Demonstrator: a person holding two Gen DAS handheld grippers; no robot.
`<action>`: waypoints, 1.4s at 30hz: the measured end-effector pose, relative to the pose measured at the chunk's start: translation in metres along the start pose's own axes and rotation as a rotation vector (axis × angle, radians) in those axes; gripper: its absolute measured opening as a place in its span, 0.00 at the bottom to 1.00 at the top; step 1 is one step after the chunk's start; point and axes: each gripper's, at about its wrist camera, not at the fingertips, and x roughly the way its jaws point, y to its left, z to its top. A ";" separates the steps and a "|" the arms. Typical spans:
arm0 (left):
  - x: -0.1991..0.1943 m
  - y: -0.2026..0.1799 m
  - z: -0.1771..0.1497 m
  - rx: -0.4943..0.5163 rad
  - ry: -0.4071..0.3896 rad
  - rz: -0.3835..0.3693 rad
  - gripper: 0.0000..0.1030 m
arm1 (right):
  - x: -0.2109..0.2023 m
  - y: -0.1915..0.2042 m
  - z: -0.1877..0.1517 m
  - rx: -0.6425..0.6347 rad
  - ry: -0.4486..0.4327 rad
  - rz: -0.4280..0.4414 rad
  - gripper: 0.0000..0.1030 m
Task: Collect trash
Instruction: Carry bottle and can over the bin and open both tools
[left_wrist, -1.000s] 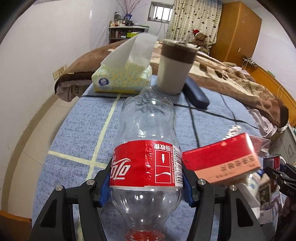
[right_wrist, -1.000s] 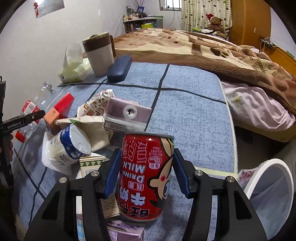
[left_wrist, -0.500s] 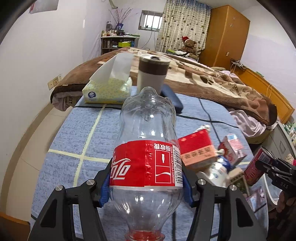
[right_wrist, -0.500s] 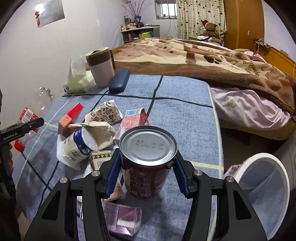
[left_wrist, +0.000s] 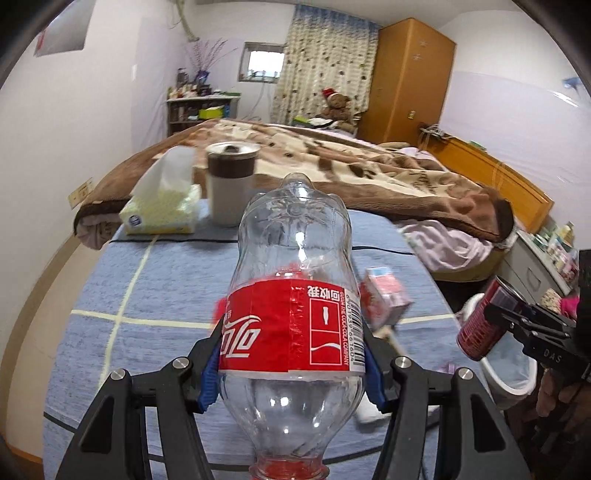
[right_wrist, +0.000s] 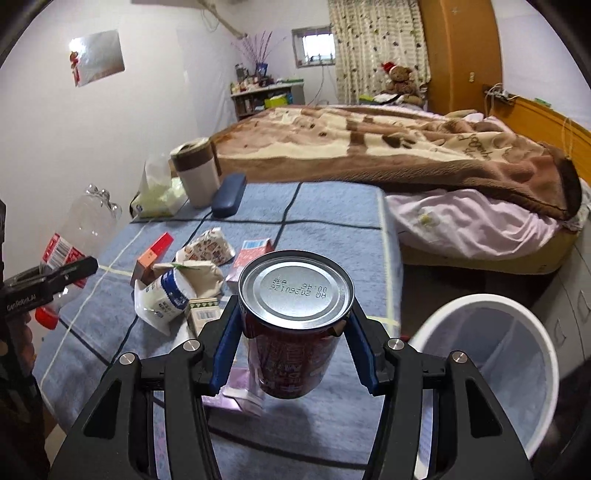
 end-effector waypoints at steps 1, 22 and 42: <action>-0.002 -0.008 -0.001 0.010 -0.003 -0.012 0.59 | -0.006 -0.003 -0.001 0.003 -0.014 -0.006 0.53; -0.002 -0.180 -0.023 0.193 0.005 -0.266 0.60 | -0.069 -0.084 -0.026 0.099 -0.133 -0.174 0.53; 0.066 -0.309 -0.057 0.316 0.152 -0.409 0.60 | -0.062 -0.152 -0.062 0.192 -0.033 -0.286 0.54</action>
